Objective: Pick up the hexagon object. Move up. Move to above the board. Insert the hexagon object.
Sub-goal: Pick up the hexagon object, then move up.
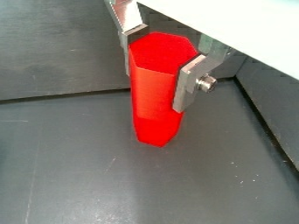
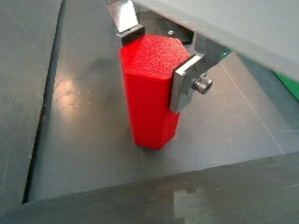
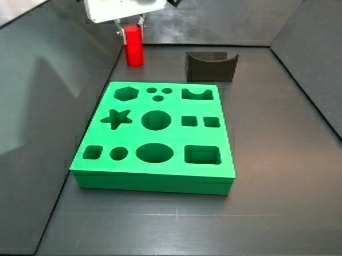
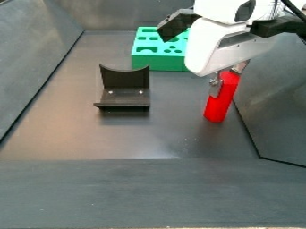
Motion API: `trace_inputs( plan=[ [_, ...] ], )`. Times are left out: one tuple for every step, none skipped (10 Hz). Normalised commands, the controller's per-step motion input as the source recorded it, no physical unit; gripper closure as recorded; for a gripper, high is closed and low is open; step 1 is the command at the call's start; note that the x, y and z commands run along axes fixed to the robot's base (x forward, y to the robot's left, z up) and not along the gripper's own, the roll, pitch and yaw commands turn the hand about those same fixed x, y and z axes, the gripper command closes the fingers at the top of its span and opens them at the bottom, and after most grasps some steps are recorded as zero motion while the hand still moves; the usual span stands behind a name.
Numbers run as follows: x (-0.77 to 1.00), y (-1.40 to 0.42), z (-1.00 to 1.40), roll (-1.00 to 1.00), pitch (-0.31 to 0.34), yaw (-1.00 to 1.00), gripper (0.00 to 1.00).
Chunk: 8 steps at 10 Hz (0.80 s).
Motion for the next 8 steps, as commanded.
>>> trace_inputs(
  plan=[
    [0.0,0.0,0.0,0.0,0.0,0.0,1.0],
    [0.0,0.0,0.0,0.0,0.0,0.0,1.0],
    [0.0,0.0,0.0,0.0,0.0,0.0,1.0],
    [0.0,0.0,0.83,0.0,0.0,0.0,1.0],
    [0.03,0.0,0.83,0.0,-0.002,0.01,1.0],
    [0.01,0.0,0.78,0.01,0.021,0.01,1.0],
    [0.0,0.0,0.7,0.02,0.034,0.0,1.0],
    [-0.01,0.01,0.6,0.04,0.046,-0.01,1.0]
  ],
)
